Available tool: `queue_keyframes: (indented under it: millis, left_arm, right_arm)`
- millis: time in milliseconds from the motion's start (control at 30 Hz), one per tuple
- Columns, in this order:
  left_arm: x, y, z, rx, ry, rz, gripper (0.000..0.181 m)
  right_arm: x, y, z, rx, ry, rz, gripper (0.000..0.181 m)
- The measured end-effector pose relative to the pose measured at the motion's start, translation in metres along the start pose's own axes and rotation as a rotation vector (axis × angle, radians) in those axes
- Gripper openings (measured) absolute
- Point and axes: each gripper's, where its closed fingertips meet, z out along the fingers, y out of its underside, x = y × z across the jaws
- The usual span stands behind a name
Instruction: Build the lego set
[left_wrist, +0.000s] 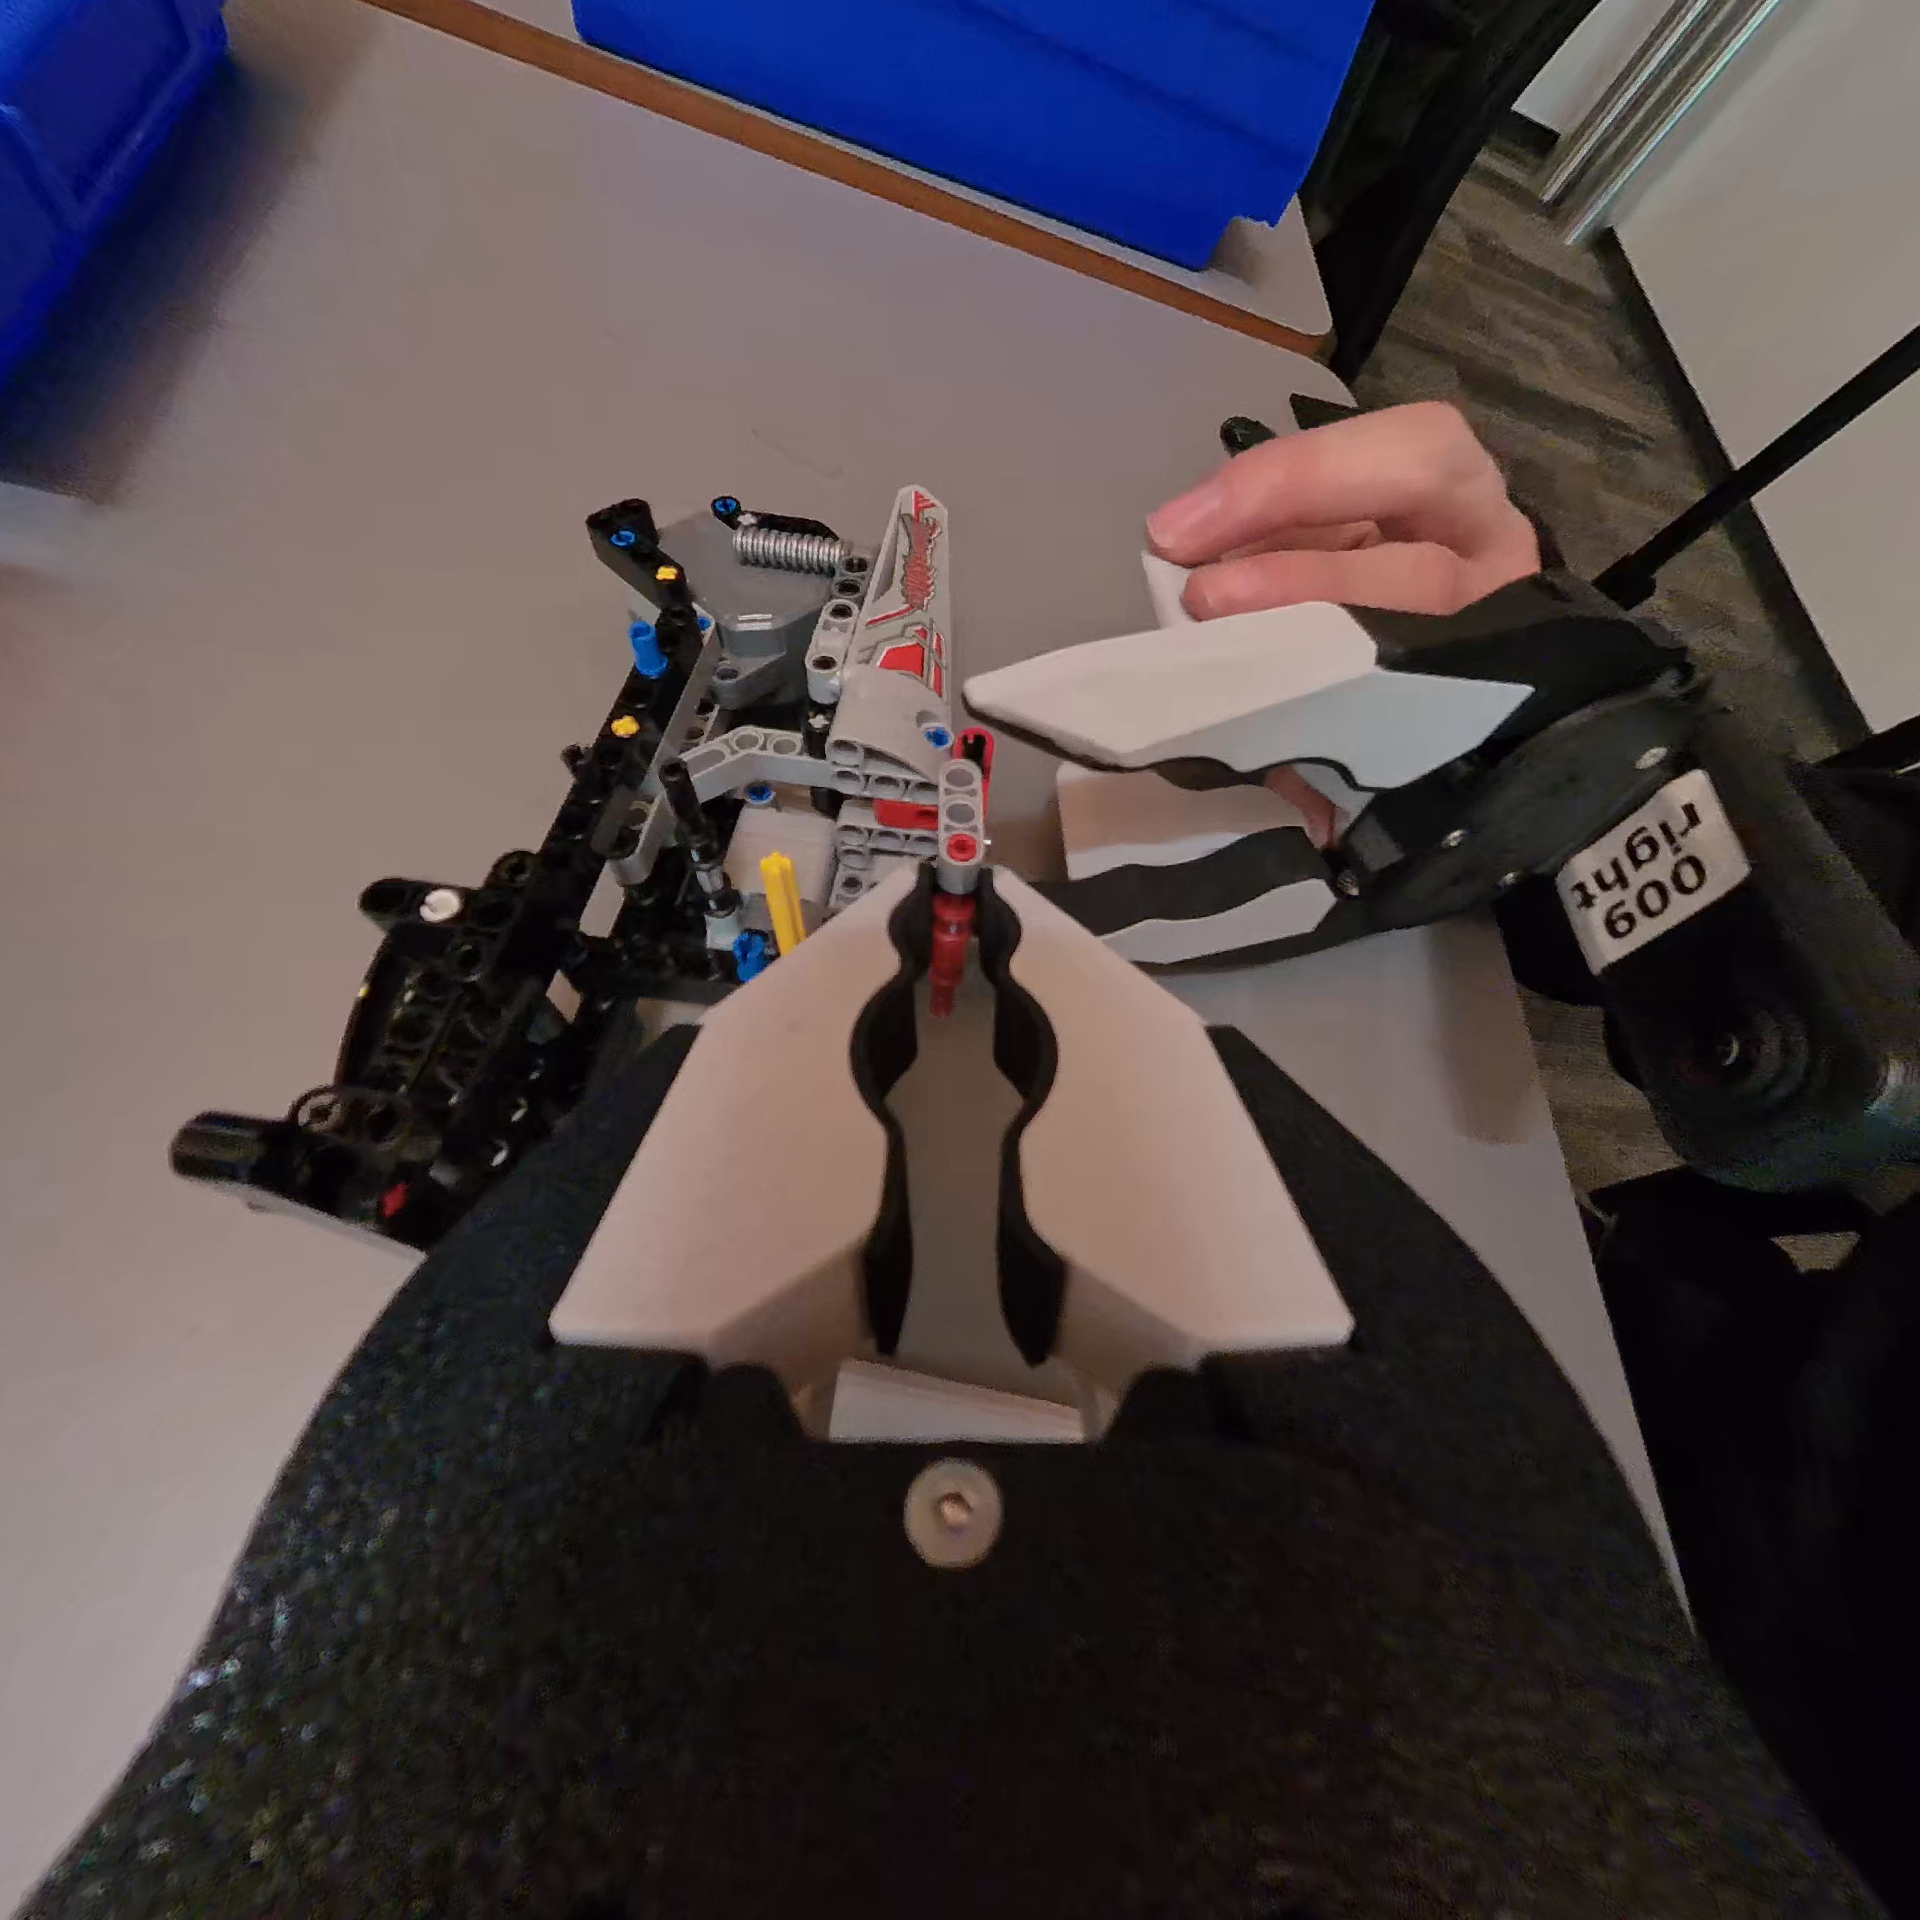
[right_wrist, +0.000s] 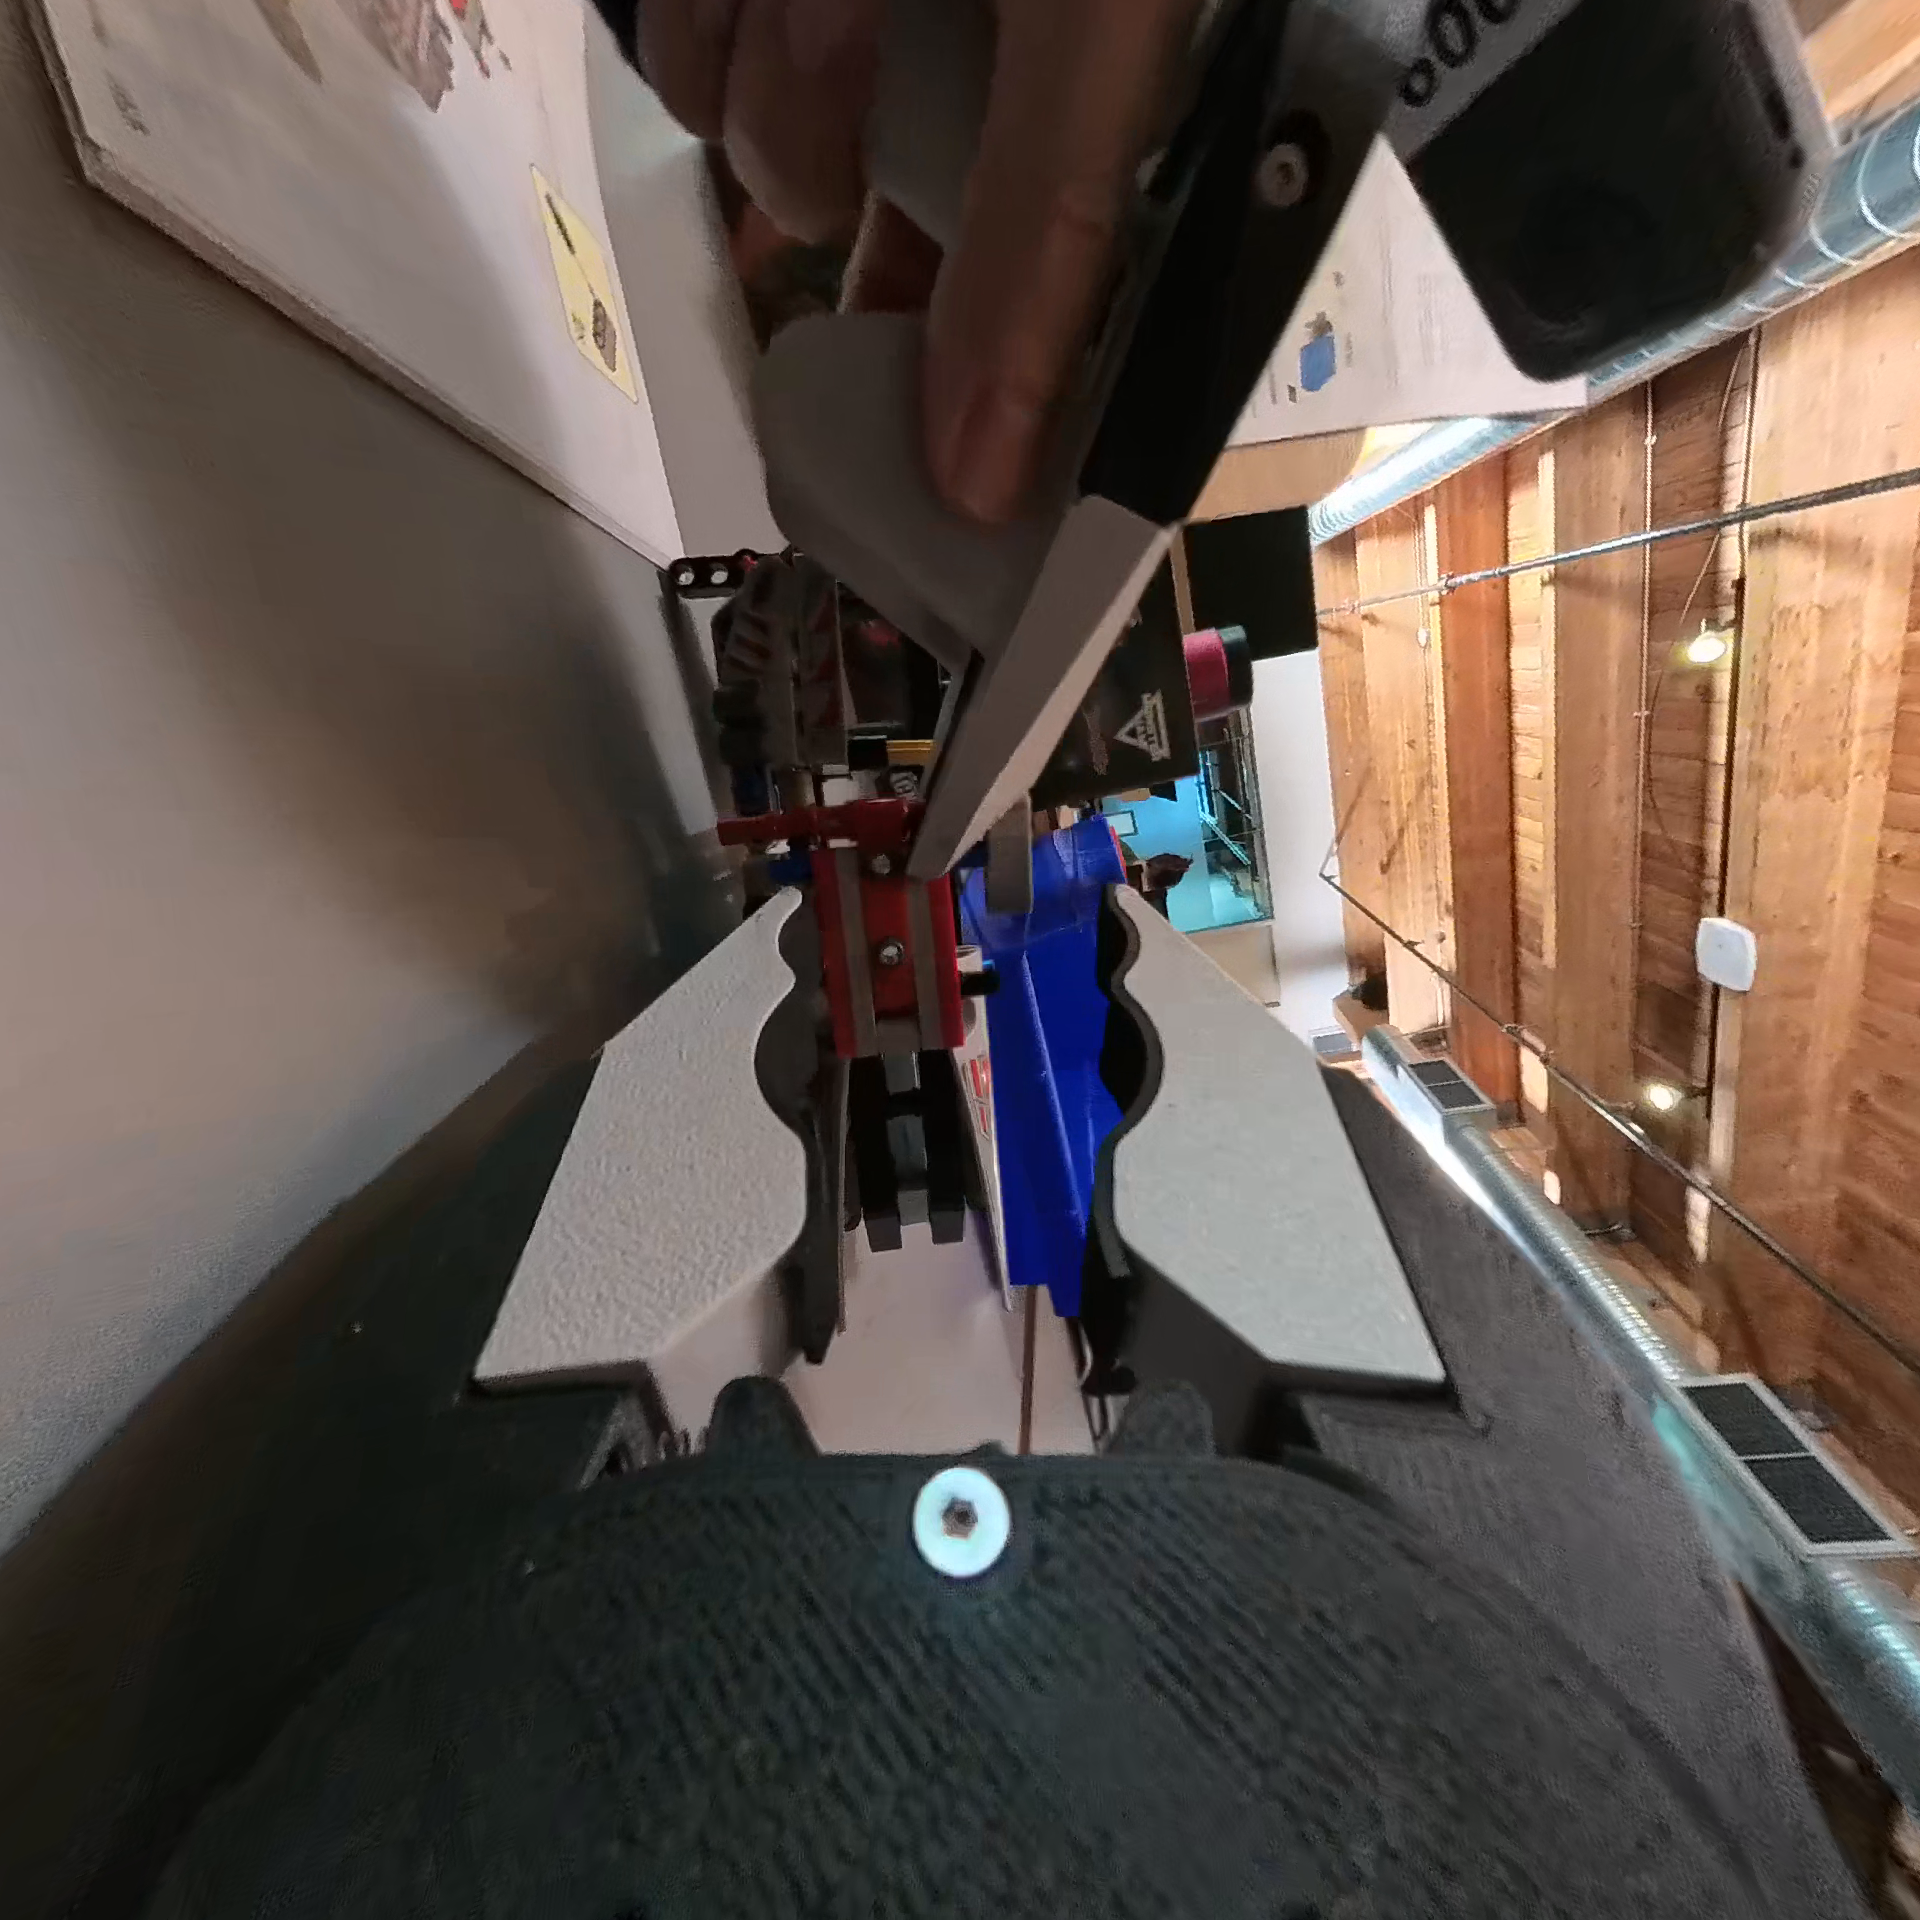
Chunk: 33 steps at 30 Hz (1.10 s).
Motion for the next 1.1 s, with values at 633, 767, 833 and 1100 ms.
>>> queue_keyframes:
  millis: [633,767,833,1100]
  left_arm:
    - [0.006,-0.011,-0.026,0.121,-0.173,0.498,0.025]
    - [0.012,-0.011,-0.046,0.153,-0.365,0.895,0.039]
    - [0.011,-0.006,-0.045,0.138,-0.459,1.073,0.044]
    - [-0.008,0.002,-0.017,0.063,-0.622,1.358,0.057]
  right_arm:
    - [-0.005,0.003,0.002,-0.029,-0.015,-0.061,0.038]
    - [-0.004,0.004,0.003,-0.027,-0.014,-0.047,0.038]
    - [-0.004,0.004,0.004,-0.027,-0.013,-0.044,0.038]
    - [-0.004,0.005,0.007,-0.024,-0.012,-0.049,0.038]
